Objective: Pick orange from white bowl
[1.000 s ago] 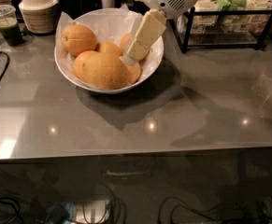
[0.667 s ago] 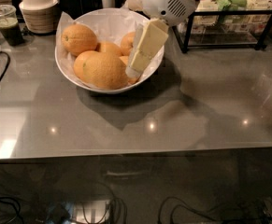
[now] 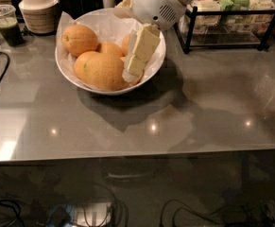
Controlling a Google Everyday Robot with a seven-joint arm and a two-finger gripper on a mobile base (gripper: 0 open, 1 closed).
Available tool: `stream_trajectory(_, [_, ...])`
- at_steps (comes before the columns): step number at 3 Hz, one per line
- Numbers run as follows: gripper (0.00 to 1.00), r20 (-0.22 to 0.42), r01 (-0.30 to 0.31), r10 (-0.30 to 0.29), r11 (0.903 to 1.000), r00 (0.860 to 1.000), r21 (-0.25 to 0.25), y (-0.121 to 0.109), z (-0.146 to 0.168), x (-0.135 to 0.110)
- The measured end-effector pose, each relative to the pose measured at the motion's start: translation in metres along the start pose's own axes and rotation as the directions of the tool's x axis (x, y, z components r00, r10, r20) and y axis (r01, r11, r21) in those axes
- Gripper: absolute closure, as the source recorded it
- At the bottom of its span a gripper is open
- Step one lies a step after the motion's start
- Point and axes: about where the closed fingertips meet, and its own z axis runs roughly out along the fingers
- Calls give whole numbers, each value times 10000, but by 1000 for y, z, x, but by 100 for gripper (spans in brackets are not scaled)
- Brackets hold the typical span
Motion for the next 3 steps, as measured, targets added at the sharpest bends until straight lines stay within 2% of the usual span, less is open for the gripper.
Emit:
stream_trajectory(1, [0, 587, 230, -217, 9995, 9980, -211, -10, 16, 0])
stream_trajectory(2, [0, 870, 184, -152, 9992, 9961, -365, -14, 29, 6])
stream_trajectory(3, [0, 799, 3, 50, 9978, 9968, -663, -13, 37, 16])
